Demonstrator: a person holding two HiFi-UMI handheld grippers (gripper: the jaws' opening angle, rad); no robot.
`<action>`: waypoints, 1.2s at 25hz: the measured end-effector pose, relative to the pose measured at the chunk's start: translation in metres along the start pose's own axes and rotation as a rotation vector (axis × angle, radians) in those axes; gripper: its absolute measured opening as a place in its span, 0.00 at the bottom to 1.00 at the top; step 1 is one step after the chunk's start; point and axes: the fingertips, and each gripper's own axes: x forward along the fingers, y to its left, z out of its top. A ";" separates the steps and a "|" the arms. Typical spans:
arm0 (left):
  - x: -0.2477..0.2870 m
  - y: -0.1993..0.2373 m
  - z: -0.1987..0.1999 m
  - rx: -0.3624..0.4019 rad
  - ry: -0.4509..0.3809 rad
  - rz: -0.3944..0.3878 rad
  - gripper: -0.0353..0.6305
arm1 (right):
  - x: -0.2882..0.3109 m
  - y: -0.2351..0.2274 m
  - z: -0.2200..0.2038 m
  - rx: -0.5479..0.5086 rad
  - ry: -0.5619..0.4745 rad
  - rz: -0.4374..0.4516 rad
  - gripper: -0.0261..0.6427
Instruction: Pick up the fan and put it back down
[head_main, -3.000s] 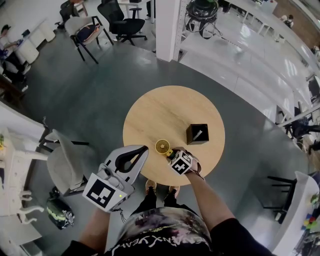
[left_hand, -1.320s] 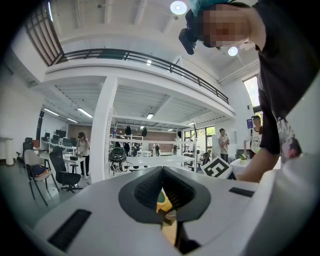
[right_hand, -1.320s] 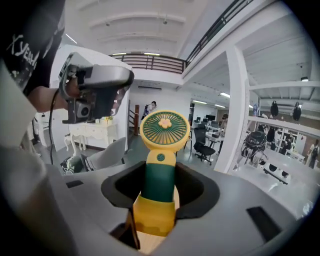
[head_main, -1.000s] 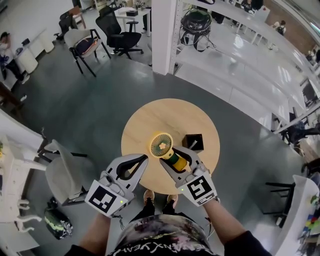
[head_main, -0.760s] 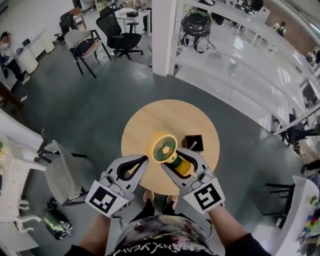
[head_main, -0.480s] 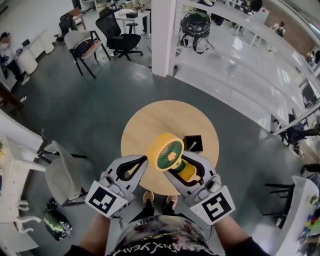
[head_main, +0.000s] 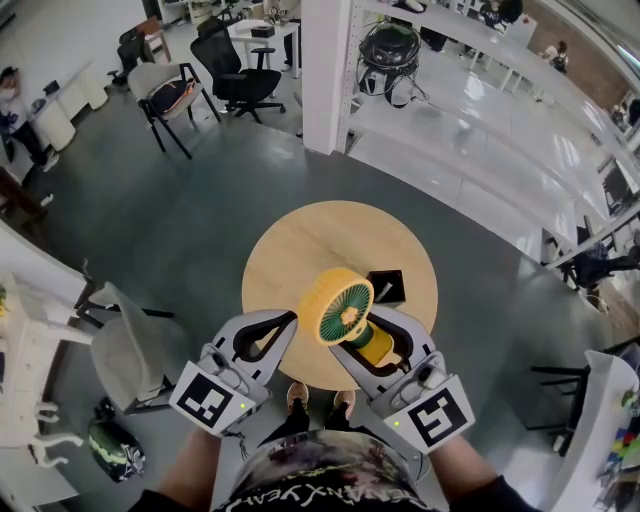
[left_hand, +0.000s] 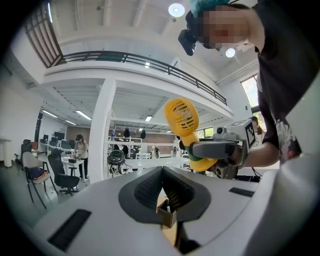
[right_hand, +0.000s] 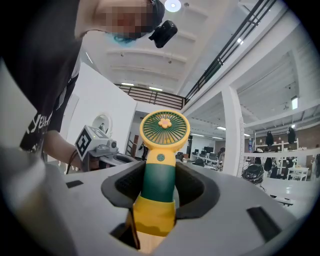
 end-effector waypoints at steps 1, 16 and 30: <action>0.000 0.000 0.000 -0.001 0.000 0.000 0.08 | 0.000 0.000 0.000 0.000 -0.001 0.000 0.31; 0.000 -0.003 -0.003 -0.004 0.007 -0.001 0.08 | -0.001 0.001 -0.004 -0.003 0.009 -0.005 0.31; -0.001 -0.001 -0.006 -0.009 0.012 0.006 0.08 | 0.004 -0.002 -0.030 -0.005 0.061 -0.013 0.32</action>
